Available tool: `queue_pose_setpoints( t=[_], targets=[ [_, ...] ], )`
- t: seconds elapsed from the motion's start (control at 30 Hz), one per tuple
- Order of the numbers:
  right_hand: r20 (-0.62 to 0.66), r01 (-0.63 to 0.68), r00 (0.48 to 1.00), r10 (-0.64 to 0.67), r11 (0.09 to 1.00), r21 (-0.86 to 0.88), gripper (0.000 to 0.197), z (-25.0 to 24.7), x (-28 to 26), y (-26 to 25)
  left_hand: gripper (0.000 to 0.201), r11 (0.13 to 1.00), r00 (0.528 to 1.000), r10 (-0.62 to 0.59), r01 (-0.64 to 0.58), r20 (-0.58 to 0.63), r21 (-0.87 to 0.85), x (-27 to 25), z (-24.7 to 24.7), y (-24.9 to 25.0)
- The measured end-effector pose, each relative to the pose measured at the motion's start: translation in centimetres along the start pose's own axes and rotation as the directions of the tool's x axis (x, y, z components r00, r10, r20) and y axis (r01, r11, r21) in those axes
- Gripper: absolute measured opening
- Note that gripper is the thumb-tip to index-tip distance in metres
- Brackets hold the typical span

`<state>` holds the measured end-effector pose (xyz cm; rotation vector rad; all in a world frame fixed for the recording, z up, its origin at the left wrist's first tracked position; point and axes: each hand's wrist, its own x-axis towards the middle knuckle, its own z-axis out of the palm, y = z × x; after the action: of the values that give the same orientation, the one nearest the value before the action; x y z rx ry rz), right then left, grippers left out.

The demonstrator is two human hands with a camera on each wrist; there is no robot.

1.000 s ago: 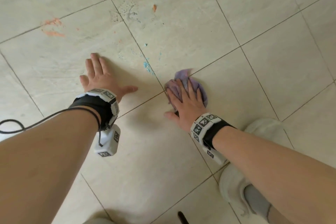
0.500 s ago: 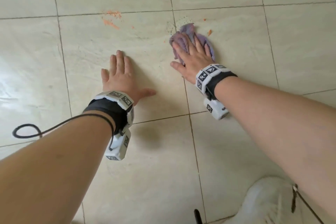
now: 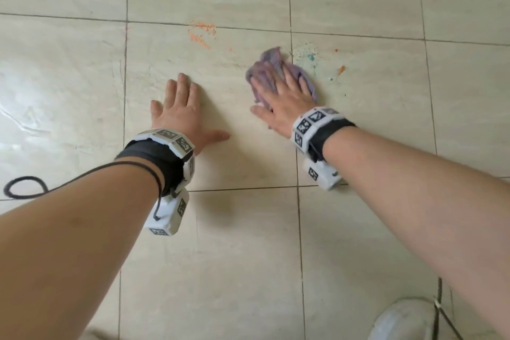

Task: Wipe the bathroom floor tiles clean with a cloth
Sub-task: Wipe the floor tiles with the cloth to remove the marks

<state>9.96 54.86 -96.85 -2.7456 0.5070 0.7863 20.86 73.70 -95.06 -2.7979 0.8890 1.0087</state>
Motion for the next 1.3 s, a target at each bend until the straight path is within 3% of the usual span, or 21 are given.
queue_pose_setpoints(
  t=[0.1, 0.17, 0.23, 0.37, 0.47, 0.6, 0.7, 1.03, 1.1, 1.2, 1.3],
  targets=[
    [-0.007, -0.220, 0.975, 0.223, 0.968, 0.116, 0.067, -2.8, 2.4, 3.2, 0.126, 1.000, 1.000, 0.000, 0.000, 0.021, 0.010, 0.3, -0.3, -0.2],
    [0.040, -0.262, 0.965, 0.259, 0.954, 0.147, 0.068, -2.9, 1.7, 3.1, 0.129, 1.000, 0.999, 0.000, 0.000, 0.033, 0.007, 0.6, -0.6, 0.0],
    [0.071, -0.231, 0.973, 0.221, 0.955, 0.186, 0.069, -2.1, 0.0, 1.3, 0.130, 1.000, 0.999, -0.011, 0.011, 0.033, 0.001, 1.0, -0.8, 0.3],
    [0.085, -0.027, 0.996, 0.013, 0.986, 0.165, 0.064, 0.0, -1.9, -3.8, 0.126, 1.000, 1.000, -0.018, 0.019, 0.016, -0.008, 1.6, -1.1, 0.4],
    [0.080, 0.019, 0.996, -0.027, 0.995, 0.101, 0.064, 1.5, -3.1, -5.4, 0.119, 1.000, 1.000, 0.012, -0.012, -0.005, 0.012, 1.9, -0.9, -0.2],
    [0.102, 0.011, 0.995, -0.013, 1.000, 0.015, 0.068, 3.4, -6.5, -2.0, 0.116, 1.000, 1.000, 0.008, -0.008, 0.004, 0.023, 1.9, -0.9, -0.5],
    [0.097, -0.140, 0.986, 0.136, 0.989, 0.037, 0.069, 2.9, -6.7, 1.8, 0.118, 0.999, 0.999, -0.034, 0.033, 0.023, 0.011, 1.9, -1.0, 0.6],
    [0.058, -0.345, 0.938, 0.340, 0.929, 0.131, 0.070, -5.4, 2.5, 8.6, 0.130, 0.981, 0.979, -0.194, 0.193, 0.059, 0.020, 2.1, -0.8, 5.2],
    [0.032, -0.285, 0.959, 0.283, 0.947, 0.149, 0.068, -5.3, 1.6, 6.8, 0.131, 0.980, 0.978, -0.201, 0.201, 0.053, 0.006, 2.1, -0.8, 5.4],
    [0.063, -0.101, 0.994, 0.092, 0.980, 0.170, 0.066, -2.8, -1.4, 2.8, 0.132, 0.978, 0.977, -0.208, 0.209, 0.040, -0.015, 2.1, -0.7, 5.5],
    [0.112, -0.056, 0.993, 0.043, 0.992, 0.113, 0.065, 0.3, -4.2, 1.6, 0.132, 0.979, 0.979, -0.201, 0.202, 0.041, -0.023, 2.2, -0.4, 5.4]
  ],
)
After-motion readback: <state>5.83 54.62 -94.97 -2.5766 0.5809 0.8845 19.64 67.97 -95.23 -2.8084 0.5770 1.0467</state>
